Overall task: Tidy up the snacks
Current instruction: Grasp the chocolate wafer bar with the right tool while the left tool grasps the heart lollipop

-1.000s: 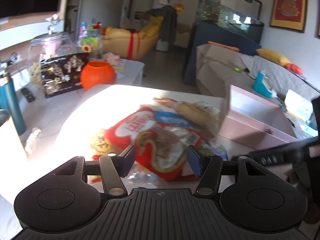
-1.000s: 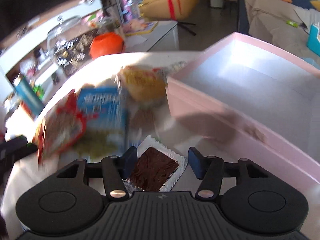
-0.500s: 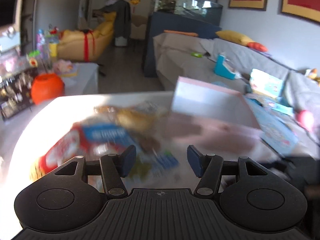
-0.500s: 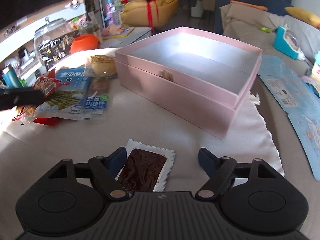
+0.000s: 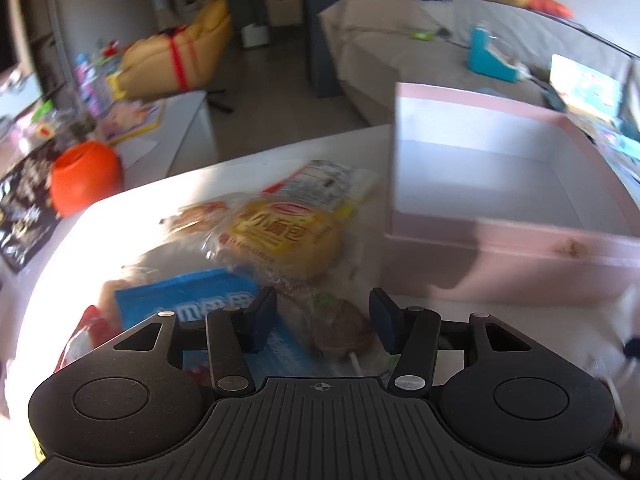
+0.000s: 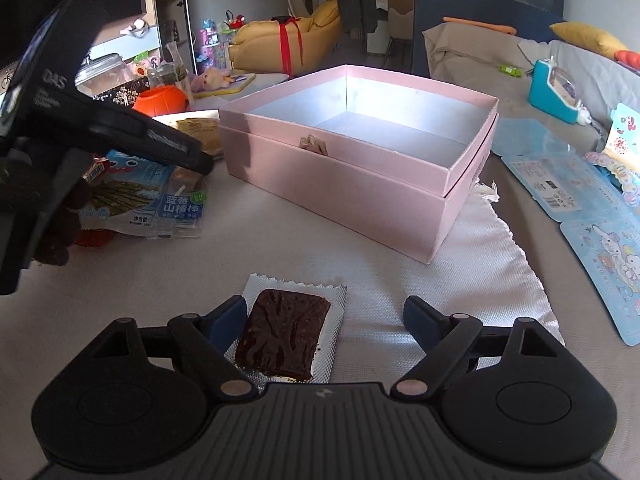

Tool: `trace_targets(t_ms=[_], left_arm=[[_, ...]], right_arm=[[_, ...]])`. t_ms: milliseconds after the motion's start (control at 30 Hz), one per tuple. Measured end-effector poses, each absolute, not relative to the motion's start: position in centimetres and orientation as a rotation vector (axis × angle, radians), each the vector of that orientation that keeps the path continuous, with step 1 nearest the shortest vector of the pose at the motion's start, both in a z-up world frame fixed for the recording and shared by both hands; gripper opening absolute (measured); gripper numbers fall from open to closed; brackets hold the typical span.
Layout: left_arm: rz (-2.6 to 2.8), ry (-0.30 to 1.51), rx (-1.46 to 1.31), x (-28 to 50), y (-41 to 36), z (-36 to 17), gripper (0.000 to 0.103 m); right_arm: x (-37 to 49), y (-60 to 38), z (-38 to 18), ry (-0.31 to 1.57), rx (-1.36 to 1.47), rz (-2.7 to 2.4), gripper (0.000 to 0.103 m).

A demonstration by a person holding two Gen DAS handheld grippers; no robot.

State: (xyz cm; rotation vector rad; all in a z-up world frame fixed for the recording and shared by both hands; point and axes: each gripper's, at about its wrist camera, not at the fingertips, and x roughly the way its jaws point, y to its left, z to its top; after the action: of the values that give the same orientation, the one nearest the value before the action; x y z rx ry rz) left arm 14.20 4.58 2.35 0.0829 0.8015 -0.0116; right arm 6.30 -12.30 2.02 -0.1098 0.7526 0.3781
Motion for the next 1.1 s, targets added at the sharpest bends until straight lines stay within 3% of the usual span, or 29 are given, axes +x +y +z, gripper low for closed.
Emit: trace_targets(t_ms=[167,367,567,667,900,1000,1100], left_arm=[[-0.152,0.790,0.091,9.8,3.3,2.2,0.051],[-0.201,0.782,0.055,5.3,3.0,2.4,0.051],[-0.227,0.836,0.048,4.2,2.4,2.7,0.050],[-0.215,0.836,0.116,3.7,1.6,2.2,0.056],[-0.209,0.833,0.086,4.0,2.0,1.6,0.051],[-0.203,0.827,0.070,3.6,2.3,1.6,0.048],[-0.202,0.823,0.065,3.3,2.5,1.6,0.047]], right_arm=[[6.3,-12.3,2.0,0.751,-0.110,0.378,0.087],[6.3,-12.2,1.8,0.752,-0.112,0.376,0.091],[6.3,-12.4,1.6,0.763,-0.106,0.348,0.099],[6.1,-12.5,1.6,0.769,-0.117,0.352,0.100],[5.8,-13.0,1.8,0.779,-0.093,0.370,0.100],[5.6,-12.4,1.9,0.772,-0.119,0.365,0.093],[5.6,-11.4,2.2,0.770,-0.139,0.403,0.080]])
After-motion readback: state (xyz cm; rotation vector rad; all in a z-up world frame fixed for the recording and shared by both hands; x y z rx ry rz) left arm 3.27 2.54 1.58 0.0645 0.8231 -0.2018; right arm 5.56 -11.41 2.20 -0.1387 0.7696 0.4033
